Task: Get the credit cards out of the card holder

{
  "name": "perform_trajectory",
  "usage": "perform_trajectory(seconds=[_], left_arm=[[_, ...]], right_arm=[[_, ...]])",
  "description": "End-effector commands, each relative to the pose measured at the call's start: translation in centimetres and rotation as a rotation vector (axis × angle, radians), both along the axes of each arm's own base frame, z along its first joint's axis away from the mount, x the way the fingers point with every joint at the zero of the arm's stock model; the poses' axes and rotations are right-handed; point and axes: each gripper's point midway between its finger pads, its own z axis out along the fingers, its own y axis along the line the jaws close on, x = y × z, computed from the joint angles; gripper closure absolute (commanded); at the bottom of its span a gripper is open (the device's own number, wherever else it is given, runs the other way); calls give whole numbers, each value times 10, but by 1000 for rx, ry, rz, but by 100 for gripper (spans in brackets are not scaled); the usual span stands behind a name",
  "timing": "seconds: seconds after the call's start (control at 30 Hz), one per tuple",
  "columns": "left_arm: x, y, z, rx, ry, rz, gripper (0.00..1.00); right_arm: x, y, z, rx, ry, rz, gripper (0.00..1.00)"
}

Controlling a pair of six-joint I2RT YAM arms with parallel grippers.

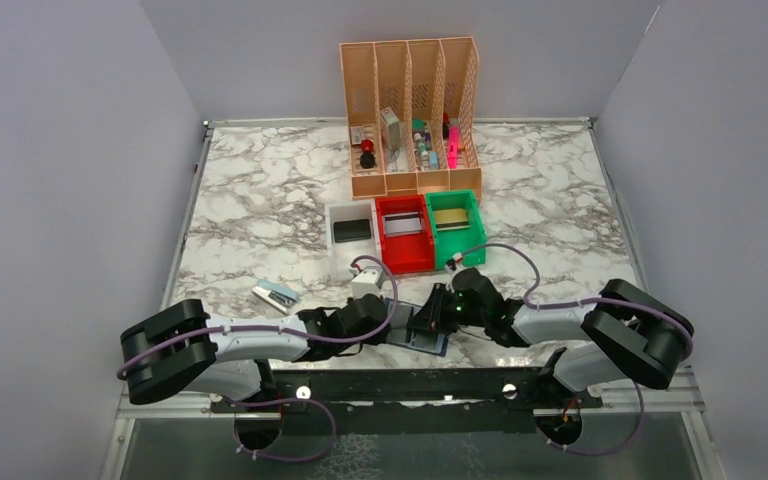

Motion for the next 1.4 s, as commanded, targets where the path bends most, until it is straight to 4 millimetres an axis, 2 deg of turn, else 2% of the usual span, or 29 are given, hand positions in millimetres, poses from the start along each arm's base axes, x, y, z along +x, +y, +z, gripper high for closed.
perform_trajectory(seconds=[0.0, 0.17, 0.4, 0.7, 0.77, 0.97, 1.13, 1.23, 1.37], left_arm=[[-22, 46, -45, 207, 87, -20, 96], [-21, 46, -43, 203, 81, -14, 97], [-19, 48, -42, 205, 74, -1, 98], [-16, 49, -38, 201, 60, 12, 99], [-16, 48, -38, 201, 59, 10, 99], [-17, 48, -39, 206, 64, 7, 99], [-17, 48, -39, 207, 65, 4, 100], [-17, 47, -39, 203, 65, 4, 100], [-17, 47, -39, 201, 64, 2, 100]], right_arm=[[-2, 3, -9, 14, 18, -6, 84], [-1, 1, -8, 18, 10, -17, 98], [-4, 1, 9, 72, -33, 1, 99], [-2, -22, -1, -23, -2, -93, 99], [-2, -22, -2, -35, 2, -94, 94], [-2, -5, -4, -28, -6, -4, 80], [2, -8, -20, -92, 13, -19, 71], [2, -10, -26, -110, 24, -24, 71], [0, -2, -24, -67, 22, 6, 72]])
